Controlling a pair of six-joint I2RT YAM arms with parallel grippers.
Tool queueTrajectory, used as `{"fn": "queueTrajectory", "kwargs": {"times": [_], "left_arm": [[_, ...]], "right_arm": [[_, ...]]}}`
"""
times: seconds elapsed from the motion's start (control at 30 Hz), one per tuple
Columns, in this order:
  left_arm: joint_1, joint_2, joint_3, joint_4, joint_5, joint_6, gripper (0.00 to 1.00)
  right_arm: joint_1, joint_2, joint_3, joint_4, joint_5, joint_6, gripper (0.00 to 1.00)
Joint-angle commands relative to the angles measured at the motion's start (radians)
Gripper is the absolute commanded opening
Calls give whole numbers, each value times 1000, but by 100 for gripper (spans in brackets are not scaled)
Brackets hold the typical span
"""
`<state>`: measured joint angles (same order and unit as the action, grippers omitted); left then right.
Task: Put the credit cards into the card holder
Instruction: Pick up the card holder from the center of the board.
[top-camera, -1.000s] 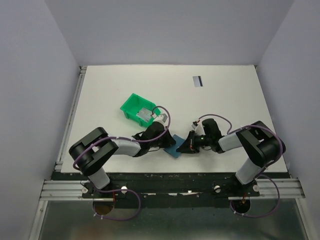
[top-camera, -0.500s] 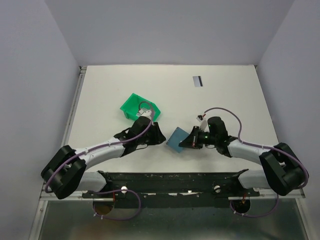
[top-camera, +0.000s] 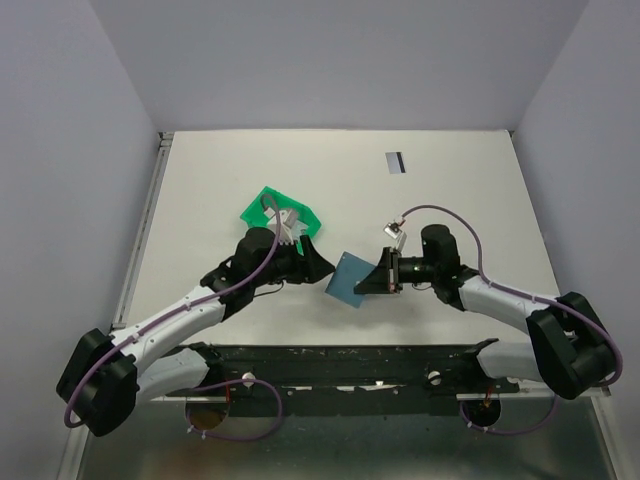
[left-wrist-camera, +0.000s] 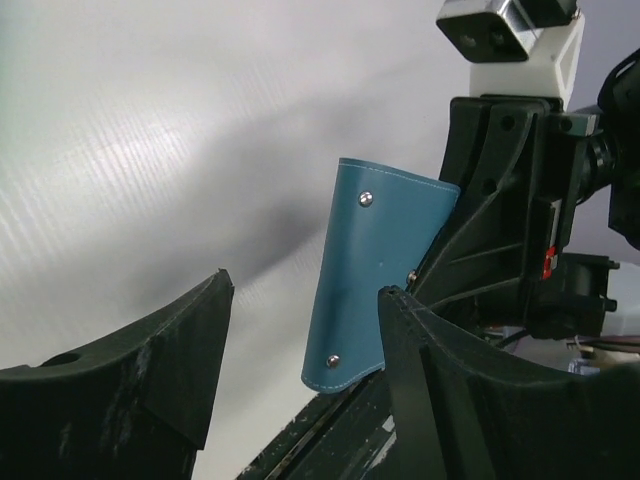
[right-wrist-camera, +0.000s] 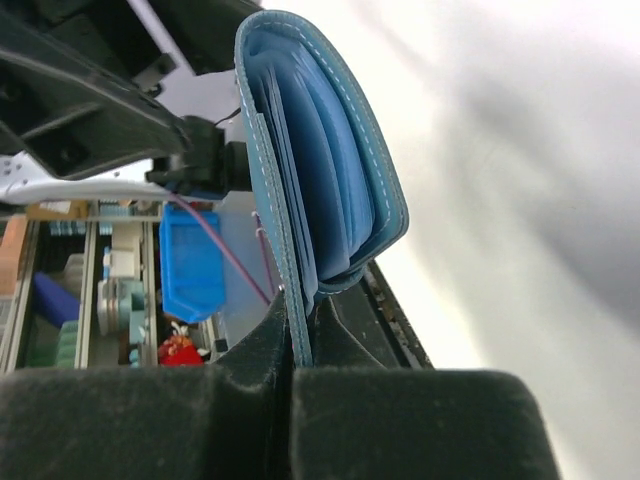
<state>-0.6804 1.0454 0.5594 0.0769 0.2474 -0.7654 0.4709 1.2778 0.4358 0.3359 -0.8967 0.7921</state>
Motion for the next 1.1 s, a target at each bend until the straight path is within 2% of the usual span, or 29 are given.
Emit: {"fn": "queueTrajectory", "kwargs": {"times": [0.0,0.17,0.27,0.37,0.47,0.53,0.63,0.67,0.7,0.8,1.07], "left_arm": [[4,11,-29,90,133,2,72],[2,24,-56,205,211,-38,71],[2,41,-59,253,249,-52,64],[1,61,-67,303,282,-77,52],[1,59,-73,336,294,-100,30],[-1,54,-73,340,286,-107,16],[1,47,-66,342,270,-127,0],[1,42,-65,353,265,-136,0],[-1,36,-64,365,257,-152,0],[1,34,-59,438,251,-208,0],[1,84,-38,639,282,-334,0]], "right_arm": [[-3,-18,29,115,-143,28,0],[-3,-2,15,270,-198,113,0],[-3,18,12,333,-217,153,0],[-3,31,18,362,-229,170,0],[-5,20,20,358,-225,168,1],[-3,-1,21,318,-202,145,13],[-3,-58,26,211,-151,87,41],[-3,-87,29,163,-124,63,47],[-3,-107,32,119,-99,43,60],[-3,-158,26,92,-51,30,68],[-3,-147,46,169,-18,82,76]]}}
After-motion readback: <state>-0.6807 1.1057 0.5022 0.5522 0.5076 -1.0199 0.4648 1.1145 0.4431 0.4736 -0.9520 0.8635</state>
